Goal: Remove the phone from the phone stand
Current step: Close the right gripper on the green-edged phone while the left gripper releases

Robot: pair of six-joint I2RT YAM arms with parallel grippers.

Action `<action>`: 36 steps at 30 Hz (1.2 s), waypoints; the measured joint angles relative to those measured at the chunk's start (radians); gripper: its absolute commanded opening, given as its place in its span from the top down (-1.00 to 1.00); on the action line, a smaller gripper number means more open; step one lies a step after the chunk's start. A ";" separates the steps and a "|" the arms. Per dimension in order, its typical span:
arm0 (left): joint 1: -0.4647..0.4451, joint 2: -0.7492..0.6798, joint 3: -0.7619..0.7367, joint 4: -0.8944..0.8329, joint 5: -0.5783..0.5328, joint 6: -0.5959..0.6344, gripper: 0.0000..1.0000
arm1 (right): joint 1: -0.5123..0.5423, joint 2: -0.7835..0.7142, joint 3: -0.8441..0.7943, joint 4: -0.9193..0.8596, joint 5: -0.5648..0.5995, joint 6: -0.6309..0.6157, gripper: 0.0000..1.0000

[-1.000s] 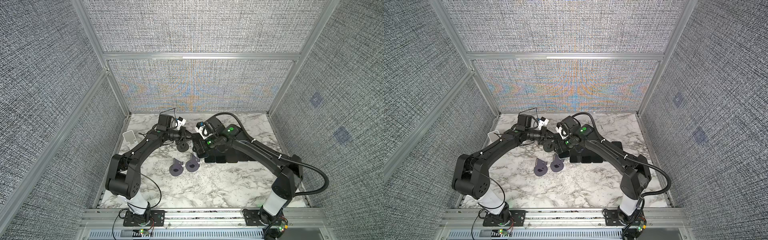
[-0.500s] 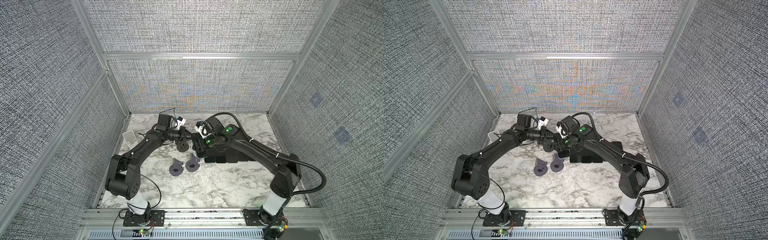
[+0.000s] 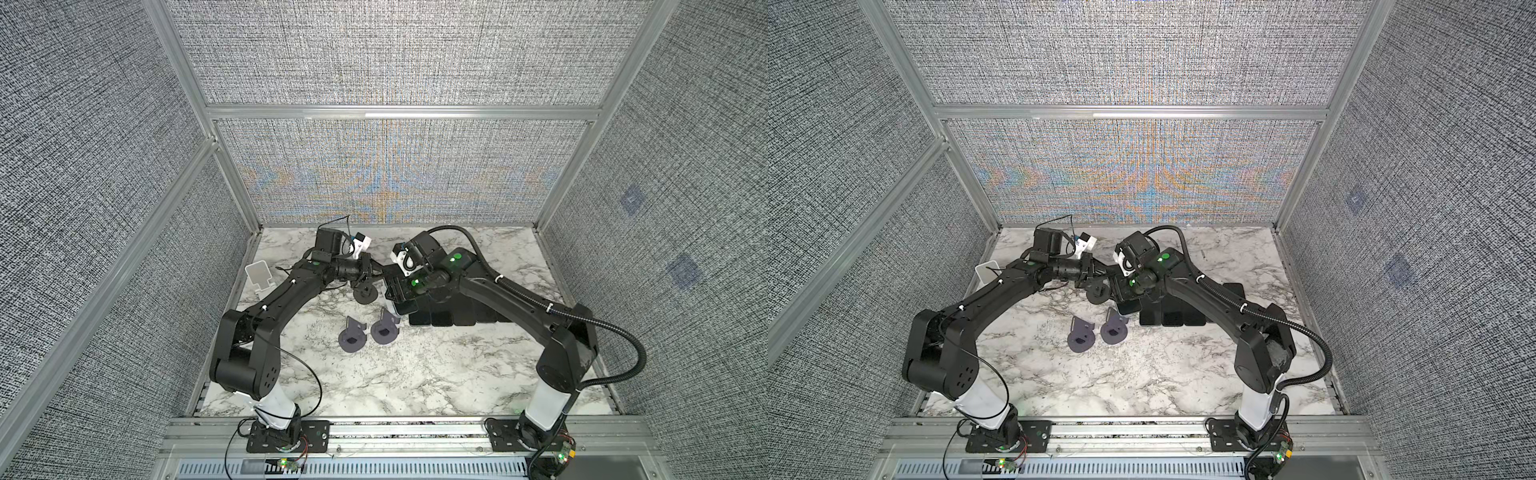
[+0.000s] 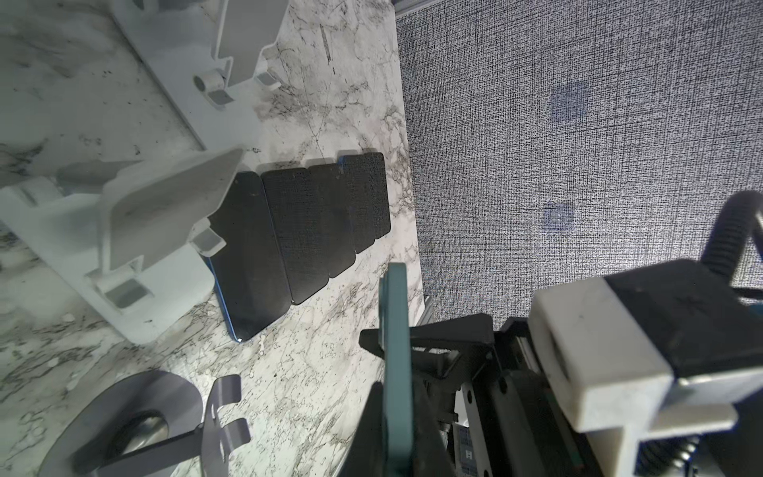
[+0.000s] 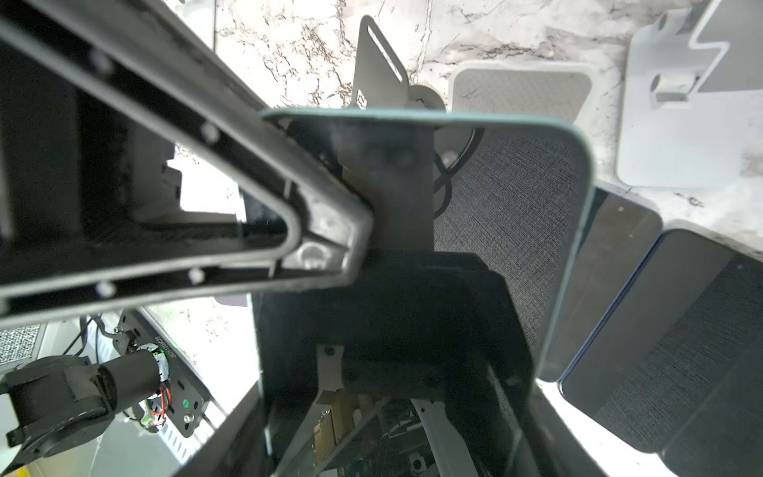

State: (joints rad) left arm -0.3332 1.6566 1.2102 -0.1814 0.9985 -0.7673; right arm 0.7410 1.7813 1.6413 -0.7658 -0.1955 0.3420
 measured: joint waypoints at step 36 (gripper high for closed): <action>0.040 0.005 -0.008 0.025 0.005 -0.025 -0.14 | -0.160 -0.058 -0.006 -0.129 0.051 -0.150 0.85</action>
State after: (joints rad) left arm -0.2928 1.6619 1.2022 -0.1562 1.0031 -0.7921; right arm 0.5808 1.7237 1.6352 -0.8944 -0.1444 0.1921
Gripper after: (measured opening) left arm 0.572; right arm 0.608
